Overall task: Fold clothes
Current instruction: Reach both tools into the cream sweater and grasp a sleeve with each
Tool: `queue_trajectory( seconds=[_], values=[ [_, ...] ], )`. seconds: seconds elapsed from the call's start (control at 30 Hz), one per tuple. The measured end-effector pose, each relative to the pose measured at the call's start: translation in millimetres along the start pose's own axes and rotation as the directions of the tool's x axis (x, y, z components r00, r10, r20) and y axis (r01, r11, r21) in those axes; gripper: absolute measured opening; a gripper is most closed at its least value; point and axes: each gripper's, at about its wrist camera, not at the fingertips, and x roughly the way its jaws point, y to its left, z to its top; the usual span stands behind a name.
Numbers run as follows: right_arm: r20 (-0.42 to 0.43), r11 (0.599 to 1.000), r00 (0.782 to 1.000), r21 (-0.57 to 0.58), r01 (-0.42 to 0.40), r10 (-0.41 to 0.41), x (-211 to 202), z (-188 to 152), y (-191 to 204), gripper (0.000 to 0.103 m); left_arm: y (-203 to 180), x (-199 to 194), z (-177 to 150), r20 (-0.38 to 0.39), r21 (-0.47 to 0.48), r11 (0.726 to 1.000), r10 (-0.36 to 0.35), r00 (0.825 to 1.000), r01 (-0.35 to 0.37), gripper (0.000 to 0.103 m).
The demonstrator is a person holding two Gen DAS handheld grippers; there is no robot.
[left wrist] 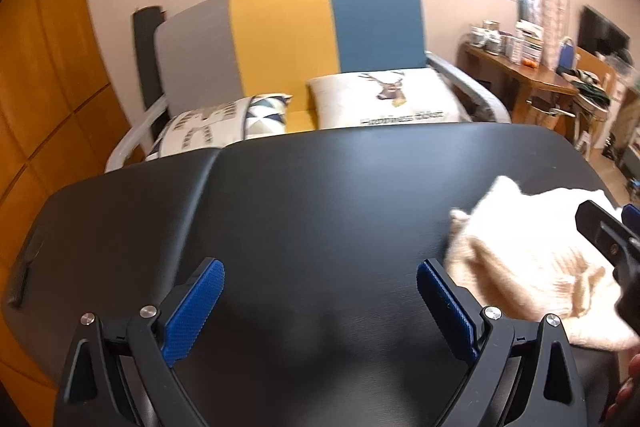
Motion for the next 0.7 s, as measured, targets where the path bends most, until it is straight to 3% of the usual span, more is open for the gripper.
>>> queue_trajectory(
  seconds=[0.23, 0.47, 0.6, 0.67, 0.7],
  values=[
    [0.032, 0.995, 0.999, 0.101, -0.007, 0.003, -12.6, -10.8, -58.6, 0.093, -49.4, 2.8, 15.4, 0.027, 0.106, 0.988, -0.116, 0.993, 0.113, 0.098],
    [0.037, 0.976, 0.999, 0.219, 0.017, -0.026, -20.5, -24.3, -117.1, 0.093, -106.3, 19.8, 33.7, 0.008, 0.241, 0.958, -0.164, 0.986, 0.157, 0.099],
    [0.004, 0.969, 0.998, 0.240, 0.054, -0.057, -17.8, -28.3, -154.4, 0.093, -141.5, 39.8, 36.8, -0.020, 0.324, 0.935, -0.144, 0.989, 0.143, 0.099],
    [-0.016, 0.971, 0.992, 0.202, 0.126, -0.126, -14.6, -28.5, -167.5, 0.091, -156.0, 48.5, 38.4, -0.016, 0.356, 0.928, -0.114, 0.993, 0.112, 0.099],
    [-0.023, 0.969, 0.987, 0.186, 0.161, -0.159, -13.0, -28.5, -174.6, 0.085, -159.8, 51.2, 40.0, -0.015, 0.361, 0.926, -0.107, 0.994, 0.105, 0.099]
  ],
)
